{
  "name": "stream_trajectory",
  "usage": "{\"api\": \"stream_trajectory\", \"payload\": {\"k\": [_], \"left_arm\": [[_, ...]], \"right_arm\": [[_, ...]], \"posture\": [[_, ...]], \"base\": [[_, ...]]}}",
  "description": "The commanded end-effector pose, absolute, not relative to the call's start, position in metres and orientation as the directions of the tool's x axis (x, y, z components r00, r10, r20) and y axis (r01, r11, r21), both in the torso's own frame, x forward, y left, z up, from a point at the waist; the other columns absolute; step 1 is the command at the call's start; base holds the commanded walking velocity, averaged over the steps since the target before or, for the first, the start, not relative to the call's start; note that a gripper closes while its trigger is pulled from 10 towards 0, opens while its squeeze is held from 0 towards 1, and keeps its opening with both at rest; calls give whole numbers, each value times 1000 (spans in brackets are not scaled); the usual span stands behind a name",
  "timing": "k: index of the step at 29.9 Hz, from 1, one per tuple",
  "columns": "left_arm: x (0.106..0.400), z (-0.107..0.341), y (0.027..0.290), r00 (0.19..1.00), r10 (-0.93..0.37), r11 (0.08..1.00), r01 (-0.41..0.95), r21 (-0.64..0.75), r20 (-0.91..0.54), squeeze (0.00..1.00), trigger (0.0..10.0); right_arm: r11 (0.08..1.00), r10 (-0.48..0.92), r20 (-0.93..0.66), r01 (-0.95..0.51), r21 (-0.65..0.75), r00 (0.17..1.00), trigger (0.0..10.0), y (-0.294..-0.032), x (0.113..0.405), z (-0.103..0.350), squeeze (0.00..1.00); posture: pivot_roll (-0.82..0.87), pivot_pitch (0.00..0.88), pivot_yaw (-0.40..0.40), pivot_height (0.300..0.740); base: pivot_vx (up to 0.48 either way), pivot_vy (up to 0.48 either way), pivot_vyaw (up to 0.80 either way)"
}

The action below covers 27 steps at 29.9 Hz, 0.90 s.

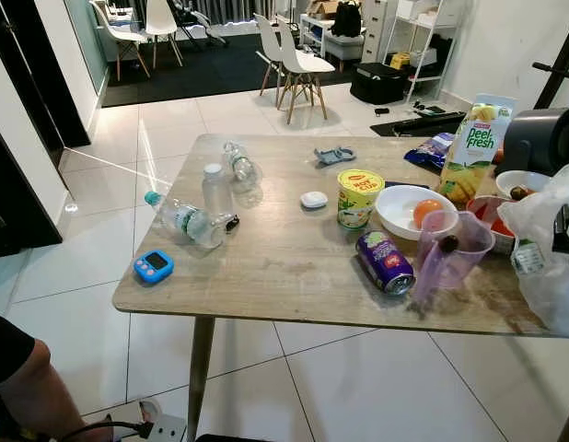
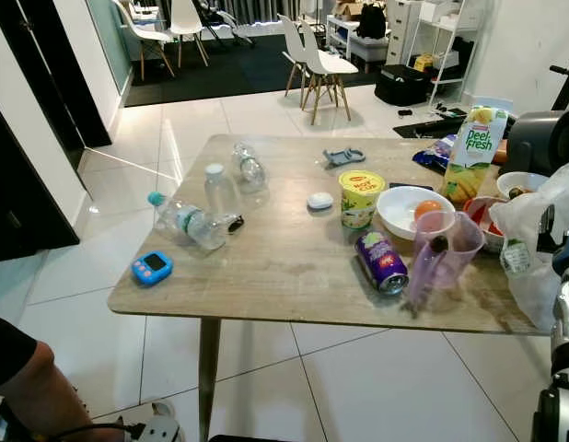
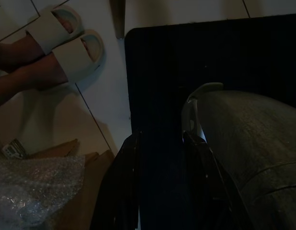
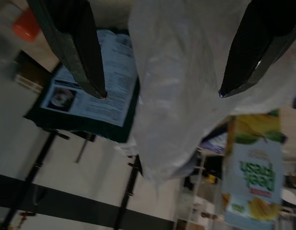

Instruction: Restocking fridge

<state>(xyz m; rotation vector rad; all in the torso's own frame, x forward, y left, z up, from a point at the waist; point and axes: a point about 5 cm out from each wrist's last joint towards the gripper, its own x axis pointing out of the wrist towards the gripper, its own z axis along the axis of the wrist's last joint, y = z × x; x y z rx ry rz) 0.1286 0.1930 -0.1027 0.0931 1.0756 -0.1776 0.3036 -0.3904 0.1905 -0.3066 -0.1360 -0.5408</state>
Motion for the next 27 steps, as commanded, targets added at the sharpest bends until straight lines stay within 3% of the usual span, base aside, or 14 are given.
{"api": "stream_trajectory", "payload": {"k": [1, 2, 15, 27], "left_arm": [[122, -104, 197, 440, -93, 981, 195, -6, -893, 0, 10000], [122, -104, 196, 440, -94, 981, 195, -7, -893, 0, 10000], [122, -105, 195, 440, -95, 981, 193, -9, -893, 0, 10000], [123, -104, 195, 442, -92, 982, 189, -8, -892, 0, 10000]], "right_arm": [[833, -458, 253, 511, -211, 852, 10000, -392, 304, 202, 35], [846, -437, 260, 492, -205, 861, 10000, -393, 303, 205, 0], [923, -300, 274, 350, -157, 914, 10000, -400, 296, 216, 0], [942, -315, 331, 336, -7, 890, 10000, -409, 290, 224, 0]], "posture": [[98, 0, 12, 740], [98, 0, 11, 740], [95, 0, 7, 740], [99, 0, 1, 740]], "base": [[0, 0, 0], [0, 0, 0], [0, 0, 0], [0, 0, 0]]}}
